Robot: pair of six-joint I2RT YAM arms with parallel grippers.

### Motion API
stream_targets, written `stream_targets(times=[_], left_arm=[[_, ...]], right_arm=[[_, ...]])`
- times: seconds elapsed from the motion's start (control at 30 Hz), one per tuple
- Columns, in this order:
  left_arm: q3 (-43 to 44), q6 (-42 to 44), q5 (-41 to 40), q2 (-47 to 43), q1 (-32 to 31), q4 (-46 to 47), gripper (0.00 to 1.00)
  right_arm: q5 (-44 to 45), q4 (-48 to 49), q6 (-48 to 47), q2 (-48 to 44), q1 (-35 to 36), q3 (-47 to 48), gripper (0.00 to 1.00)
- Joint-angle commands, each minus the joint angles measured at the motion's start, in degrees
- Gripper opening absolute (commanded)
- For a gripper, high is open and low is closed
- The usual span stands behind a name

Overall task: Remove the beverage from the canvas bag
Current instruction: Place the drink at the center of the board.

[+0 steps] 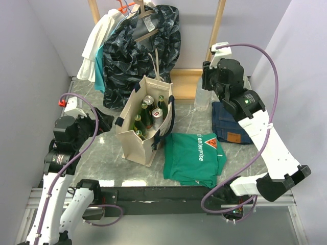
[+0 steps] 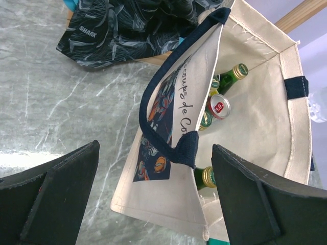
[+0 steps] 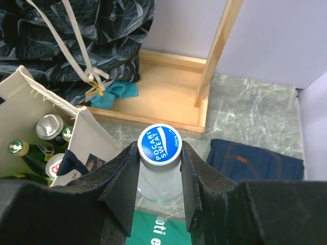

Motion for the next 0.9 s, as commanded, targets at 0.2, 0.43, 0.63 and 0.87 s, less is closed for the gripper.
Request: stream_targets(times=[0.2, 0.43, 0.63, 0.87], left_arm=[[1.6, 0.8, 0.2, 0.7, -0.2, 1.2, 0.96], [1.3, 1.6, 0.4, 2.0, -0.2, 1.8, 0.96], [1.1, 1.4, 0.3, 1.9, -0.2, 1.9, 0.96], [1.3, 1.6, -0.1, 1.5, -0.3, 1.1, 0.96]], right_arm=[[-6.5, 11.4, 4.1, 4.9, -5.4, 1.5, 0.00], [-9.5, 14.4, 5.2, 8.8, -6.8, 0.6, 0.00], [-10.1, 16.7, 6.2, 13.1, -7.2, -0.2, 0.00], [-12.1, 21.1, 7.3, 16.8, -7.2, -2.3, 0.00]])
